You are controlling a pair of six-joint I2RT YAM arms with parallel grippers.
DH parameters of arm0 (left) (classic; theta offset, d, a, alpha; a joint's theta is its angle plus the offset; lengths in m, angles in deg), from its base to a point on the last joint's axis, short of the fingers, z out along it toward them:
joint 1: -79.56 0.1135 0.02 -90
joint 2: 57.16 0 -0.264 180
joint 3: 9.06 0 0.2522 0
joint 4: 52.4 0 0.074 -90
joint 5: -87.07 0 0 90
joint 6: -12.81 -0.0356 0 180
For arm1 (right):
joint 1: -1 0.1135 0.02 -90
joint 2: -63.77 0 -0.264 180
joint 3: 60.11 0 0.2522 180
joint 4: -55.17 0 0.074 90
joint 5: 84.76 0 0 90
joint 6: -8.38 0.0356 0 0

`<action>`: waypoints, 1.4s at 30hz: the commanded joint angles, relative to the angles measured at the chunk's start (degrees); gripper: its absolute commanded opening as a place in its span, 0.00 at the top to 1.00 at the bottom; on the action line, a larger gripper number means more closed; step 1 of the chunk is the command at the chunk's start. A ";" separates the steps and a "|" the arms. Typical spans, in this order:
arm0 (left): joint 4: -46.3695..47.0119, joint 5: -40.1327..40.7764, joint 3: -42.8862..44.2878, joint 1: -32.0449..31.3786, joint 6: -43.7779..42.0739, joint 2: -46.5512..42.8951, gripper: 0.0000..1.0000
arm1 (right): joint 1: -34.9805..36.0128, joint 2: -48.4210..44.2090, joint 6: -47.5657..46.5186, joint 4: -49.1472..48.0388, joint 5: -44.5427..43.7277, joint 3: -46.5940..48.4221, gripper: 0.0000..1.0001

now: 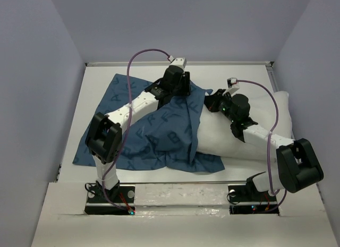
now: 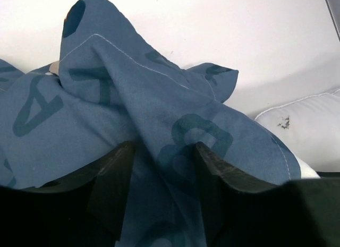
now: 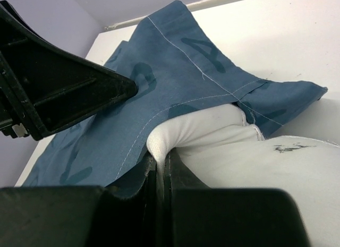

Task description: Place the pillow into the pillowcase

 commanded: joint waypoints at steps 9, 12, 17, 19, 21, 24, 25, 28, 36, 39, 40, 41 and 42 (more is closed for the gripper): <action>11.41 -12.28 0.72 -4.40 5.32 -3.89 1.00 | 2.71 2.09 3.73 -8.53 3.61 2.63 1.00; 18.16 -21.12 -0.77 -6.17 9.63 -8.27 1.00 | 2.71 6.64 10.04 -17.81 7.90 1.84 1.00; 22.73 -30.20 0.11 -7.49 16.73 -11.10 1.00 | 4.73 15.00 14.91 -28.04 9.33 5.17 1.00; 26.77 -32.49 -2.60 -9.76 20.25 -11.72 1.00 | 5.69 19.03 17.36 -31.29 6.70 8.32 1.00; 30.81 -32.59 -5.06 -11.61 22.36 -12.15 1.00 | 7.80 21.68 18.68 -31.40 0.85 11.06 1.00; 34.51 -32.59 -6.92 -14.34 25.54 -12.24 1.00 | 9.12 25.56 20.27 -31.14 -7.35 14.56 1.00; 35.74 -32.50 -7.88 -15.13 26.85 -12.50 1.00 | 9.13 27.04 21.14 -30.27 -10.33 15.98 1.00; 38.56 -32.67 -10.60 -15.58 29.84 -13.29 1.00 | 9.13 28.37 23.60 -24.39 -18.23 20.37 1.00; 22.03 -23.31 -15.46 -9.26 20.30 -19.53 0.40 | 8.60 17.14 21.17 -2.93 -29.60 14.95 1.00; 13.10 -7.43 -14.75 -9.51 8.46 -24.08 0.11 | 5.63 16.16 19.84 -0.65 -28.04 13.97 1.00; 10.56 -4.14 -16.14 -9.34 7.02 -25.67 0.06 | 4.74 16.07 19.23 -0.29 -26.98 13.97 1.00; 9.57 0.59 -17.20 -9.34 4.39 -28.91 0.06 | 3.26 16.16 18.00 2.58 -25.15 15.27 1.00; 8.78 2.99 -18.60 -9.34 3.76 -28.94 0.06 | 3.24 16.33 17.99 3.48 -25.13 15.90 1.00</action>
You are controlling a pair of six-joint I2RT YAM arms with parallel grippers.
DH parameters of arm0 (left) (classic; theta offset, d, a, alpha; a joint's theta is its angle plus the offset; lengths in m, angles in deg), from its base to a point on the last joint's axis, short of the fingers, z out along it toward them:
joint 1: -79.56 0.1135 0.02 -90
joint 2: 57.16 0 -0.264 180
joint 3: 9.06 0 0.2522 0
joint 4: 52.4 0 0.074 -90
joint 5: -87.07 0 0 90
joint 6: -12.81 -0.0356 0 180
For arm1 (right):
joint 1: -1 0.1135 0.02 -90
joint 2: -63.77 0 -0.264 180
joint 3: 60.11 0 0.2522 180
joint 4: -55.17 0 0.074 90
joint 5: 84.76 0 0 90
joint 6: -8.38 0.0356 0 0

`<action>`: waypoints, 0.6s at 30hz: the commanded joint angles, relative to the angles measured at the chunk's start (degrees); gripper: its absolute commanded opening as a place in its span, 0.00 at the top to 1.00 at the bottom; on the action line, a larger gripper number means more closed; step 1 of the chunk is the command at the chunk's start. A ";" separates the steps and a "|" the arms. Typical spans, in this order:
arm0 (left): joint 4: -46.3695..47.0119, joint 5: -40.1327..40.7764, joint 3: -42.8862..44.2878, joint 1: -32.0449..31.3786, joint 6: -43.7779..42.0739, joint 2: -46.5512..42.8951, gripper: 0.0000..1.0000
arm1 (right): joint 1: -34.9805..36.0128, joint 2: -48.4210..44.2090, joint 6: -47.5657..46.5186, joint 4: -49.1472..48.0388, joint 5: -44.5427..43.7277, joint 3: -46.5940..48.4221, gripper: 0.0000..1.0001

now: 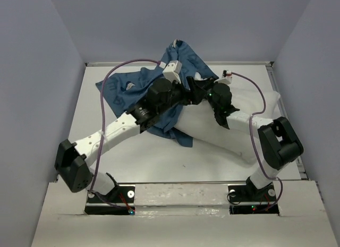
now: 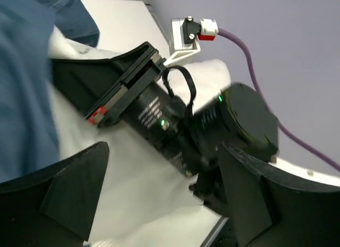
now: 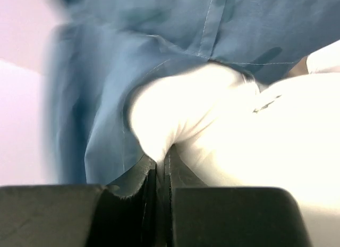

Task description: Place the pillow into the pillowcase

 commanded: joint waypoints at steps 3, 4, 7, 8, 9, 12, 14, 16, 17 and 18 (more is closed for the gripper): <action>-9.31 18.14 -14.29 -1.45 -9.21 -15.42 0.08 | -5.55 -0.06 -8.18 13.43 1.57 4.58 1.00; -9.40 20.35 -17.39 -1.45 -8.95 -16.67 0.10 | -5.56 -0.06 -9.68 16.07 2.19 5.56 1.00; -8.18 21.07 -27.07 -2.06 -7.98 -18.53 0.17 | -6.17 -0.06 -14.96 21.62 4.12 10.48 0.98; -7.04 21.42 -28.92 -3.37 -8.15 -18.70 0.18 | -6.17 -0.40 -17.84 25.29 4.56 11.71 0.94; -5.90 21.69 -30.59 -3.90 -8.24 -18.71 0.18 | -6.17 -0.84 -19.26 26.81 4.74 12.76 0.88; -0.10 20.64 -34.47 -4.08 -10.52 -18.09 0.19 | -6.17 -2.69 -23.13 32.42 5.44 14.88 0.63; 3.07 20.55 -34.30 -4.08 -13.15 -15.55 0.18 | -6.17 -4.79 -27.00 38.04 7.37 16.46 0.49; 4.57 20.19 -32.46 -4.17 -14.92 -11.95 0.18 | -6.17 -7.52 -30.34 42.62 8.96 17.08 0.42; 5.01 21.67 -31.24 -4.08 -15.88 -9.68 0.18 | -6.17 -8.74 -32.27 45.52 9.57 16.56 0.38; 4.92 22.56 -30.62 -4.08 -16.15 -8.61 0.19 | -6.17 -10.06 -32.98 46.50 9.92 15.94 0.34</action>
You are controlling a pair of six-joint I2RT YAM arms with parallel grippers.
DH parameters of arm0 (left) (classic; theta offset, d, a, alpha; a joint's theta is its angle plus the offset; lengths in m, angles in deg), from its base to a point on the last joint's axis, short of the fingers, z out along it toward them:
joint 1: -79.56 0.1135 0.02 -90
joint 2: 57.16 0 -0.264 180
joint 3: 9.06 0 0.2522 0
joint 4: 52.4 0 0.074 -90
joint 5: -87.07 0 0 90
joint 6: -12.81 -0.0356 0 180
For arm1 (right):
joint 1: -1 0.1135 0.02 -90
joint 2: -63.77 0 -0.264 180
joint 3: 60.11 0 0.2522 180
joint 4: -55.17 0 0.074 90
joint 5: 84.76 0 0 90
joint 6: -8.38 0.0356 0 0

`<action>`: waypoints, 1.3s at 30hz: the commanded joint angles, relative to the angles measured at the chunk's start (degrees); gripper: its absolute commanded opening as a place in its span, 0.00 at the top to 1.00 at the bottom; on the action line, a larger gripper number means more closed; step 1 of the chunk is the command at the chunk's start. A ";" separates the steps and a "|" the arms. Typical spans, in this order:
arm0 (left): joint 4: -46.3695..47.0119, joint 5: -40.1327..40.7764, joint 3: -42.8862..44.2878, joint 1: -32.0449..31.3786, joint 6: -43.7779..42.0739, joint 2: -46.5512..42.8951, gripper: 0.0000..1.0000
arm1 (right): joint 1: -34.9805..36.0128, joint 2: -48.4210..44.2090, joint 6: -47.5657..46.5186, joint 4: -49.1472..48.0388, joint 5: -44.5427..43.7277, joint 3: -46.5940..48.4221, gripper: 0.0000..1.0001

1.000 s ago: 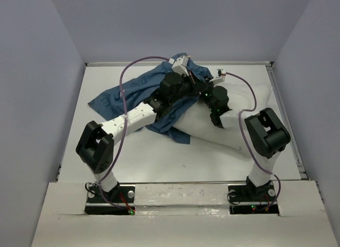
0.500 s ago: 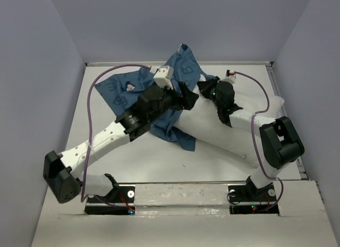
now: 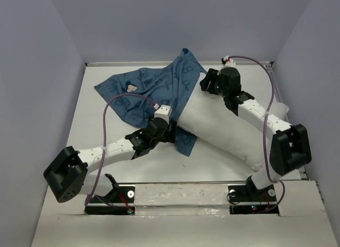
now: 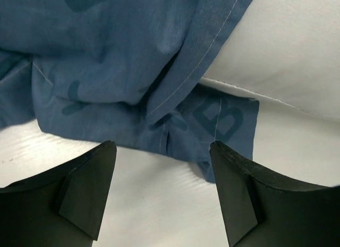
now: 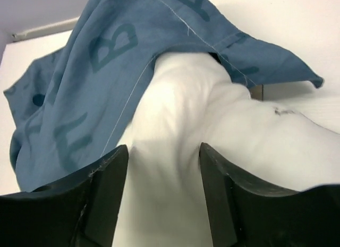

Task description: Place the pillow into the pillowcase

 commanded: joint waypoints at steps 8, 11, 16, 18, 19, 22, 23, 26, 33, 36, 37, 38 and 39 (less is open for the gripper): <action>11.39 7.63 7.98 0.07 -7.57 9.41 0.27 | 2.62 -21.76 -17.46 18.89 13.78 -7.16 0.15; 11.30 8.95 9.56 0.60 -8.72 11.00 0.34 | 7.08 -23.01 -20.28 24.25 13.35 -8.31 0.14; 12.61 7.29 9.22 1.56 -8.98 10.83 0.51 | 14.66 -20.47 -22.21 32.52 5.98 -8.31 0.13; 13.32 6.59 9.13 2.26 -8.98 10.91 0.63 | 15.89 -18.89 -22.30 32.87 4.65 -8.66 0.13; 13.50 6.41 9.21 2.53 -8.98 11.00 0.65 | 15.90 -16.44 -22.39 32.79 1.51 -8.66 0.12; 14.02 5.09 9.65 3.06 -8.63 11.44 0.85 | 16.43 -11.16 -22.57 32.09 -0.89 -7.53 0.12; 14.20 4.30 9.74 3.23 -8.46 11.35 0.90 | 16.43 -7.58 -22.39 29.39 -0.81 -7.17 0.18; 15.16 -3.58 9.83 3.15 -6.27 9.08 1.00 | 16.43 -2.81 -19.33 20.36 4.27 -7.17 0.70; 17.80 -20.39 9.39 1.30 0.06 -1.11 1.00 | 16.43 -5.34 1.56 -20.17 28.36 -13.93 1.00; 18.07 -25.04 8.52 0.51 2.87 -3.49 1.00 | 15.73 -7.01 8.17 -33.67 27.32 -15.43 1.00; 18.59 -26.37 7.82 0.25 3.75 -4.80 1.00 | 15.20 -7.62 13.33 -37.49 25.58 -16.48 1.00; 19.12 -27.60 7.37 0.16 5.15 -5.34 1.00 | 14.41 -7.63 15.99 -40.92 25.12 -16.83 1.00; 19.73 -30.48 6.94 -0.02 5.86 -6.30 1.00 | 12.66 -7.37 18.89 -47.57 24.69 -17.19 1.00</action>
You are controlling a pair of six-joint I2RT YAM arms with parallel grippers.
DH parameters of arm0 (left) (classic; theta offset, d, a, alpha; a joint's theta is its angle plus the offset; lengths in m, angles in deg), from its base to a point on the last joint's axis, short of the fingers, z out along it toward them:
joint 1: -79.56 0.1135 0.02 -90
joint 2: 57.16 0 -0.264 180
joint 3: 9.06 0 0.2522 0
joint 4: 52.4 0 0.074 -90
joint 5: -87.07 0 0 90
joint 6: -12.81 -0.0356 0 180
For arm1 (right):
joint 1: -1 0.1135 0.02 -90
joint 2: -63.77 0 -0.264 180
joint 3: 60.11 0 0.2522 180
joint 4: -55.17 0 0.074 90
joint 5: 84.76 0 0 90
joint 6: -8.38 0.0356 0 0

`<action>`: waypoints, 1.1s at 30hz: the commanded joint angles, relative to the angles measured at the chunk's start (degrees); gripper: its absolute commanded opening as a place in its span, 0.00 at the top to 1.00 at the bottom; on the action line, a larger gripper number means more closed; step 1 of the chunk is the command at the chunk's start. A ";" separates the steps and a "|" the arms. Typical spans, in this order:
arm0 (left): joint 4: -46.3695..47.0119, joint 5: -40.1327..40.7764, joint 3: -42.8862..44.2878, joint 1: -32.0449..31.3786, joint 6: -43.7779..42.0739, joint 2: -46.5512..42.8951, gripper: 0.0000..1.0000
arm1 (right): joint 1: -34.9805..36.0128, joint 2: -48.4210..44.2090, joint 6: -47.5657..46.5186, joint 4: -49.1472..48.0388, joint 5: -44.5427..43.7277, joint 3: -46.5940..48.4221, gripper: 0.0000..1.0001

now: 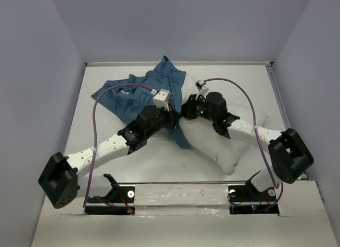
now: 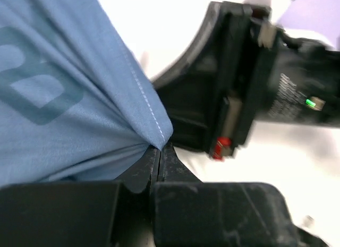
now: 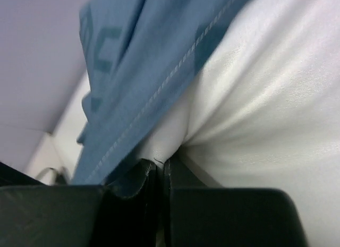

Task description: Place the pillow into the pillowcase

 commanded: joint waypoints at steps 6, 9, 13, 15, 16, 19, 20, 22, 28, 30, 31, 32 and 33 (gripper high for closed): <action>9.23 -22.61 -2.65 -3.36 8.10 -9.21 1.00 | -6.98 -1.37 27.98 -44.12 -3.05 -0.80 1.00; 9.05 -23.59 -3.18 -3.28 8.37 -9.74 1.00 | -7.51 -6.29 22.71 -40.78 -12.19 -0.62 1.00; 7.38 -22.54 -3.36 -2.92 7.67 -10.36 1.00 | -7.51 -13.58 15.16 -35.70 -21.43 -1.85 1.00; 7.46 -23.49 -2.31 -2.05 7.40 -8.88 1.00 | -6.03 -14.82 12.09 -32.80 -21.09 -2.38 1.00; 7.64 -23.68 -0.39 -1.96 7.14 -8.08 1.00 | -4.54 -14.13 10.50 -32.52 -21.61 -2.99 1.00; 8.43 -24.12 3.39 -1.87 5.30 -5.36 1.00 | 1.01 -8.18 7.59 -31.90 -22.75 -7.10 1.00; 8.87 -23.68 3.93 -1.87 4.86 -5.00 1.00 | 2.15 -6.49 8.28 -33.65 -21.97 -8.34 1.00; 8.87 -24.20 4.90 -1.43 5.20 -4.47 1.00 | 3.98 -1.93 8.38 -34.45 -23.01 -10.37 1.00; 5.90 -21.14 -0.97 0.76 7.75 -11.58 0.56 | 9.09 7.23 8.20 -30.07 -25.46 -6.52 1.00; 1.95 -17.01 -1.69 2.34 7.84 -14.65 0.33 | 9.72 9.51 7.94 -26.64 -26.36 -4.68 1.00; -2.68 -15.52 -1.60 3.39 7.67 -17.28 0.16 | 10.50 9.87 7.33 -26.20 -26.01 -3.45 1.00; -5.34 -14.11 -0.56 4.54 7.41 -18.17 0.11 | 11.20 9.79 6.80 -26.37 -25.14 -3.61 1.00; -10.24 -11.49 0.24 7.24 7.14 -19.66 0.10 | 11.21 8.48 5.67 -25.85 -24.78 -4.22 0.88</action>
